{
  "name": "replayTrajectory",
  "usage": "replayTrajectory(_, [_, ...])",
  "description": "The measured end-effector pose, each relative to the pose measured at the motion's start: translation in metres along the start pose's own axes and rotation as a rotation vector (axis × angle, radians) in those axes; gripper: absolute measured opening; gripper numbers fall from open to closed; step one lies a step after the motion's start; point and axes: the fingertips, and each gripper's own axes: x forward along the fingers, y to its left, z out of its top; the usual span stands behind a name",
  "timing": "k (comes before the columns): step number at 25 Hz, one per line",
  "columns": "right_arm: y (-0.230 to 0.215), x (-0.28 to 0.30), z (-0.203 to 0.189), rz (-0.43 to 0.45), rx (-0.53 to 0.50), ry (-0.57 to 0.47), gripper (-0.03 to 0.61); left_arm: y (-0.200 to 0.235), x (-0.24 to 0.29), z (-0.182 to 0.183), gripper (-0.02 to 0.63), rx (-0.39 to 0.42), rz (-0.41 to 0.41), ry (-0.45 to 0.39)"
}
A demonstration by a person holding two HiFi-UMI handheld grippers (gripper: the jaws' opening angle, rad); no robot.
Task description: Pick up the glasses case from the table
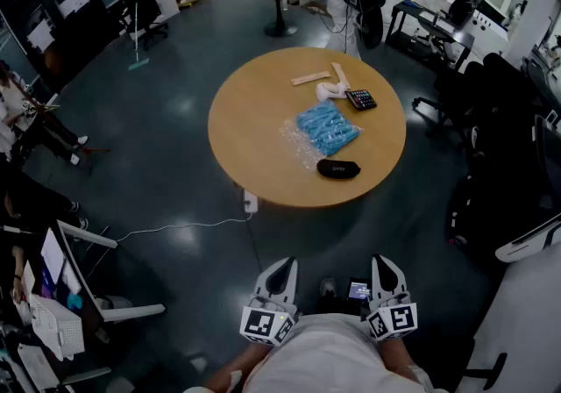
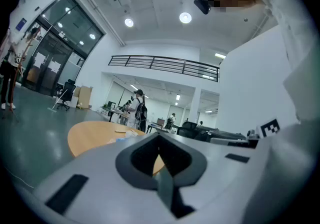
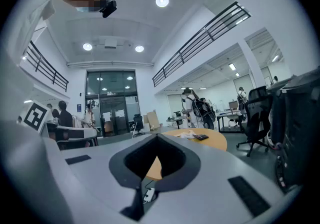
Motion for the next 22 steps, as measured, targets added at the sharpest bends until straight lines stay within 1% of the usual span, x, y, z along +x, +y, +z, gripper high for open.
replayTrajectory(5, [0.002, 0.003, -0.001, -0.001, 0.004, -0.005, 0.015, 0.002, 0.0, -0.003, 0.008, 0.003, -0.014, 0.004])
replayTrajectory(10, [0.002, 0.008, -0.001, 0.0, 0.007, -0.003, 0.015, 0.006, 0.001, -0.001, 0.008, 0.009, -0.005, 0.004])
replayTrajectory(15, [0.003, 0.013, 0.004, 0.024, 0.053, -0.028, 0.015, 0.011, 0.004, -0.003, 0.008, 0.01, -0.003, 0.012])
replayTrajectory(19, [0.0, 0.017, 0.008, 0.041, 0.039, -0.035, 0.015, 0.012, 0.01, -0.007, 0.008, 0.008, 0.001, 0.019])
replayTrajectory(22, [-0.012, 0.022, 0.004, 0.052, 0.026, -0.022, 0.015, 0.009, 0.023, -0.013, 0.008, 0.009, 0.012, 0.026])
